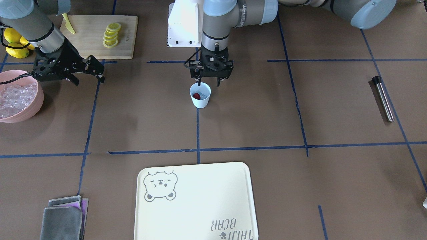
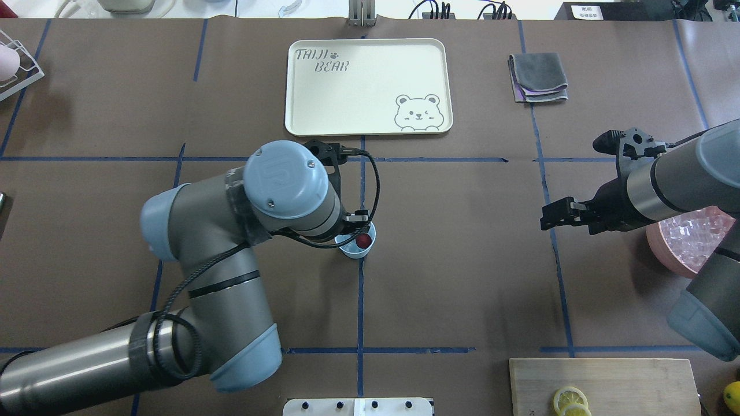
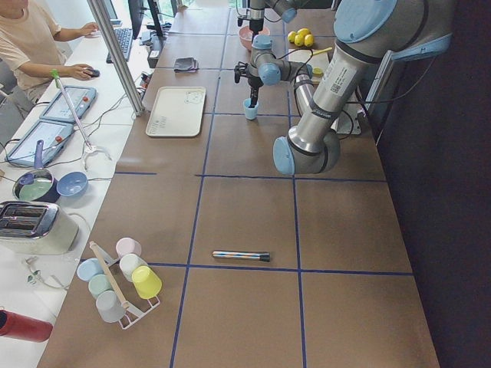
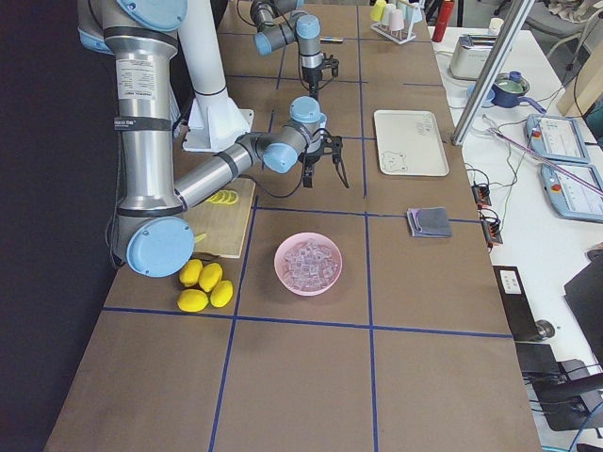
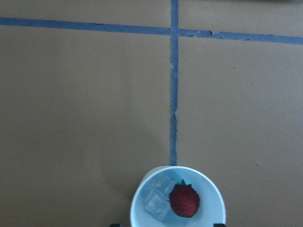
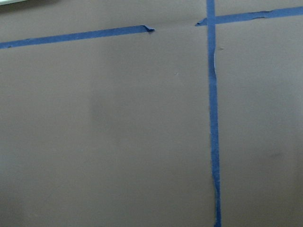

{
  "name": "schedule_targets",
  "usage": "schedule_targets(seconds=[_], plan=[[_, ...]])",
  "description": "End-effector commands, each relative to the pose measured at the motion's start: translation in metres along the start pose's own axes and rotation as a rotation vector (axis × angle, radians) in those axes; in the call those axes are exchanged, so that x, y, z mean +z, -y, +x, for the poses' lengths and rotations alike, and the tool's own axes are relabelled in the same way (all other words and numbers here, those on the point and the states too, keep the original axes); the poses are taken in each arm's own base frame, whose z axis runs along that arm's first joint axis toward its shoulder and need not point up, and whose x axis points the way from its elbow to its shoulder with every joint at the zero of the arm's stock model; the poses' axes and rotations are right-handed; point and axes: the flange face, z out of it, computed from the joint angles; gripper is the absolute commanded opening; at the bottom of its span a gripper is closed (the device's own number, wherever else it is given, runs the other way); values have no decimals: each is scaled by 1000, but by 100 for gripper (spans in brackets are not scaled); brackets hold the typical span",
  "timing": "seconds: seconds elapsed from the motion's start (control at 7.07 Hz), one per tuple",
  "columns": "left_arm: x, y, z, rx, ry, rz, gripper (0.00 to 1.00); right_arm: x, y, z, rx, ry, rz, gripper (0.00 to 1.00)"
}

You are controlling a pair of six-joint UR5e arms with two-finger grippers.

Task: Mash ice and strawberries in cup
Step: 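Lower the red strawberry into the light-blue cup and open the left gripper, then withdraw the left gripper from the cup out to the table edge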

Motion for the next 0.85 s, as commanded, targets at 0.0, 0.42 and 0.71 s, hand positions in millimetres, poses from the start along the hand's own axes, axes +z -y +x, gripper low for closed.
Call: schedule_targets(seconds=[0.0, 0.42, 0.71], plan=[[-40, -14, -91, 173, 15, 23, 71, -15, 11, 51, -52, -48, 18, 100], [-65, 7, -276, 277, 132, -78, 73, -40, 23, 101, -70, -32, -9, 100], [-84, 42, -378, 324, 168, -114, 75, -48, 33, 127, -90, -53, 13, 100]])
